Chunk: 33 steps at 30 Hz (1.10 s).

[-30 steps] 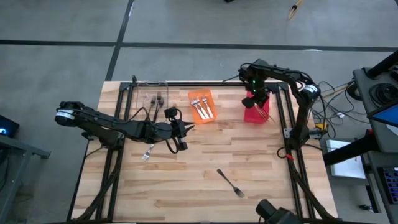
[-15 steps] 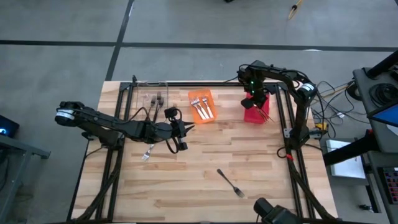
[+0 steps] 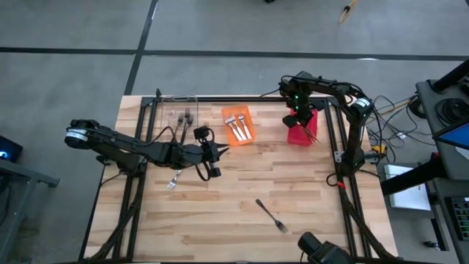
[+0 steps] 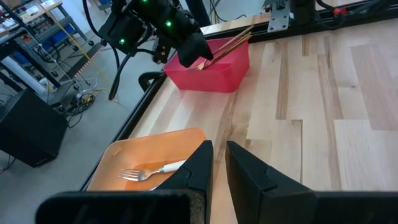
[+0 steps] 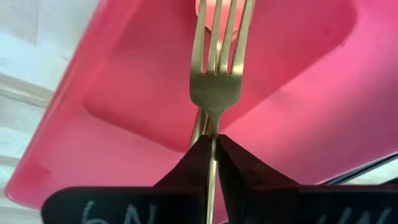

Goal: Sort silverware by color (type)
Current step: Put the right gold fork into the red bin

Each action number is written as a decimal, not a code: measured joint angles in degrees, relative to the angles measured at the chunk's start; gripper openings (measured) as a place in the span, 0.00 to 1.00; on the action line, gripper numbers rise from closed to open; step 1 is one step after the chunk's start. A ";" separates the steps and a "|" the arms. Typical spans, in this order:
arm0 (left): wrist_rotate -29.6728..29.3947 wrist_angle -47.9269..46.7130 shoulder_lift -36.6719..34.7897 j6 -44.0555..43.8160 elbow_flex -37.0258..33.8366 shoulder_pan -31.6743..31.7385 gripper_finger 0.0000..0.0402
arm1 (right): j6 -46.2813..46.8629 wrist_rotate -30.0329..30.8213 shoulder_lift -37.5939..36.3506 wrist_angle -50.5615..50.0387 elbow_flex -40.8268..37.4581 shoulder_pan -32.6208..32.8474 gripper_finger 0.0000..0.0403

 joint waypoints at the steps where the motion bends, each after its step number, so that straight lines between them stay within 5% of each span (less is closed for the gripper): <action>1: 0.02 0.02 0.00 0.00 0.00 0.00 0.07 | 0.02 0.00 0.00 0.29 0.00 0.00 0.03; 33: 0.00 0.00 0.00 0.26 0.00 0.03 0.07 | -0.54 0.04 0.00 4.79 0.00 0.00 0.03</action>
